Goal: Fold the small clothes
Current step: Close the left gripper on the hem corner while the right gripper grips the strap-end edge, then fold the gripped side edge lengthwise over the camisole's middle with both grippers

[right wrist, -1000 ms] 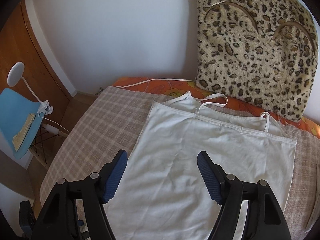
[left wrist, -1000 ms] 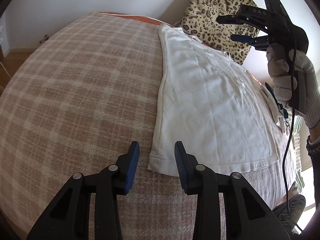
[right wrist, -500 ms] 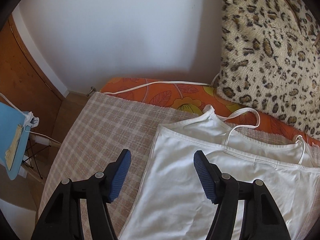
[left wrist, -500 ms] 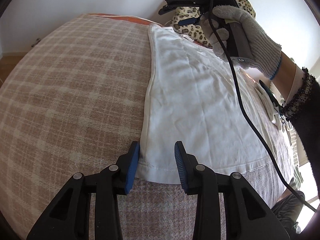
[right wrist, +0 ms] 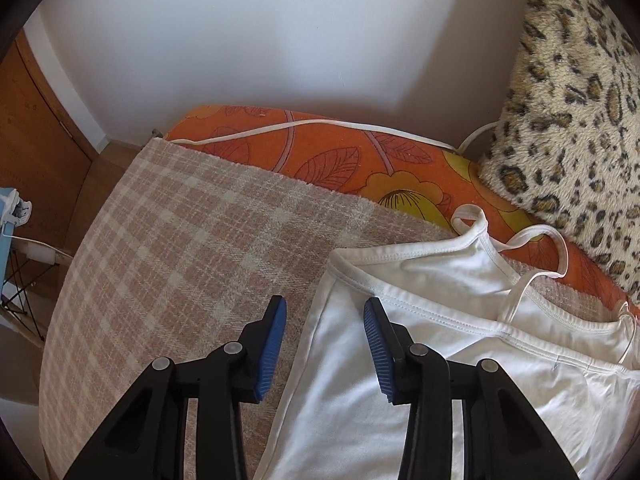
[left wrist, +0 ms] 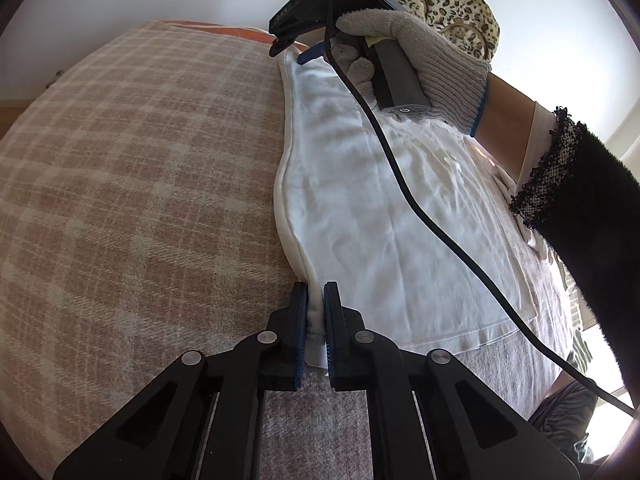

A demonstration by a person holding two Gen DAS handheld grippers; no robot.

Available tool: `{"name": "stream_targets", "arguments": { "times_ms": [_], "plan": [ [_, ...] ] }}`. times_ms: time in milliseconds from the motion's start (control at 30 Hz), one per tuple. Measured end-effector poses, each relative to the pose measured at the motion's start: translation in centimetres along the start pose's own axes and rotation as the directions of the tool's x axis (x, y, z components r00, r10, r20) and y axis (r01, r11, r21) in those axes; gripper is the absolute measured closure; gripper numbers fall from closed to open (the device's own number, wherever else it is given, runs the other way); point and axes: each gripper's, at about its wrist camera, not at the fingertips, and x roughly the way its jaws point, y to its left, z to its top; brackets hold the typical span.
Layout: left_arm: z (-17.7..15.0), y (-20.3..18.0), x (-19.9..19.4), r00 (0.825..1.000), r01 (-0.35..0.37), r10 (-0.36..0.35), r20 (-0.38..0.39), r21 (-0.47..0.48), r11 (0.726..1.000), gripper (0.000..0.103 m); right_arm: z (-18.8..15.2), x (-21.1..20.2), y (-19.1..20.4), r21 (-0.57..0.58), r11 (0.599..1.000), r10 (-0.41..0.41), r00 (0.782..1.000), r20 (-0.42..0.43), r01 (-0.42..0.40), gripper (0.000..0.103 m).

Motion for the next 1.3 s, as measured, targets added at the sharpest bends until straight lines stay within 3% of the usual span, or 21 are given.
{"name": "stream_targets", "arguments": {
  "times_ms": [200,433,533,800,1300],
  "plan": [
    [0.1,-0.2,0.0,1.000,0.016,-0.016,0.007,-0.003,1.000,0.097,0.3,1.3,0.6,-0.009,0.999,-0.049,0.999,-0.005,0.049,0.070],
    [0.2,-0.6,-0.5,0.999,0.029,-0.030,0.013,0.015,0.999,0.098,1.0,1.7,0.6,0.010,0.998,-0.067,0.998,0.003,0.067,0.096],
    [0.1,-0.8,-0.8,0.999,0.041,-0.041,0.019,0.021,0.999,0.098,1.0,0.9,-0.2,0.028,0.998,-0.060,0.998,0.031,0.060,0.101],
    [0.2,-3.2,-1.2,0.996,0.083,-0.085,0.020,0.082,0.993,0.098,0.2,-2.0,-2.3,0.038,0.998,-0.061,0.996,0.069,0.059,0.101],
    [0.0,-8.0,0.4,0.991,0.135,-0.132,-0.028,0.189,0.973,0.098,-3.8,-5.8,-9.7,0.115,0.979,-0.179,0.978,0.105,0.167,0.101]
  ]
}}
